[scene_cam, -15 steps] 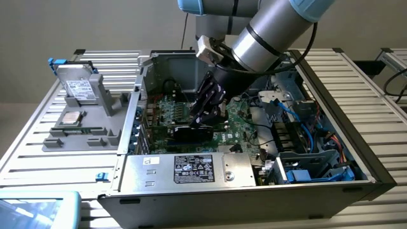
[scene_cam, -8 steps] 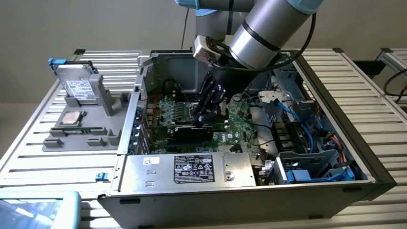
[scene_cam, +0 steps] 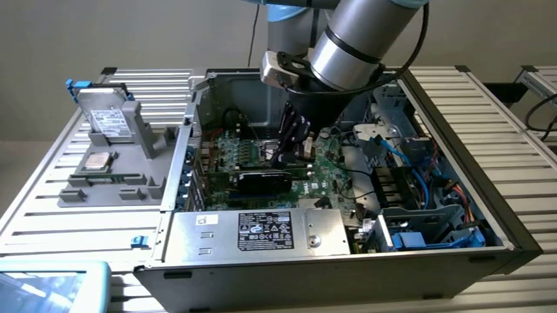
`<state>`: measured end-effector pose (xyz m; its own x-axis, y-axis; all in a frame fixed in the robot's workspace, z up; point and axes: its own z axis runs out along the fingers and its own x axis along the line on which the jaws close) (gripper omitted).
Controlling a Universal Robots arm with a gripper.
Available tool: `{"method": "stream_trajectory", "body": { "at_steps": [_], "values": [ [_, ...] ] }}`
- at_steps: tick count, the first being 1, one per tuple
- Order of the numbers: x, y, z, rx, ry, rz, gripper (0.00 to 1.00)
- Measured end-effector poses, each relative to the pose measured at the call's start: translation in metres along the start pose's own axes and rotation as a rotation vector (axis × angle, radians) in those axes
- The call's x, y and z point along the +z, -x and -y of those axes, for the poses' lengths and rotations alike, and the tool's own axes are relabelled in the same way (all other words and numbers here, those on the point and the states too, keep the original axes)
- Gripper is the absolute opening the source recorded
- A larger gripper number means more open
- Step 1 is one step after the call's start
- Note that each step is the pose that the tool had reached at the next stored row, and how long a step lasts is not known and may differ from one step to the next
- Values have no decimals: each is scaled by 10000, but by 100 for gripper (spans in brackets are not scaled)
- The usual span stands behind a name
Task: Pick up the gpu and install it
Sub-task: 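Press down on the gpu until it lock into place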
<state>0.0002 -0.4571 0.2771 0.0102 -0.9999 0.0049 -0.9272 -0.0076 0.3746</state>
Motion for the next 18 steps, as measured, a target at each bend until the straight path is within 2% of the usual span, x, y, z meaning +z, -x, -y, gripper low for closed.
{"method": "stream_trajectory", "body": {
  "at_steps": [1,4,5,7,8,9,10,11,12,13,18],
  "values": [
    [-6,0,-11,1,-95,-1,12],
    [-24,1,-49,2,-319,-2,12],
    [-24,1,-67,5,-427,-4,12],
    [-16,1,-100,6,-712,-6,12],
    [-11,1,-118,6,-835,-6,12],
    [-4,1,-134,8,-992,-8,12],
    [1,1,-148,10,-1175,-8,12],
    [6,2,-160,12,-1320,-10,12],
    [13,3,-174,11,-1390,-8,12],
    [19,3,-191,11,-1424,-8,12],
    [55,5,-302,17,-1463,-9,12]
  ]
}}
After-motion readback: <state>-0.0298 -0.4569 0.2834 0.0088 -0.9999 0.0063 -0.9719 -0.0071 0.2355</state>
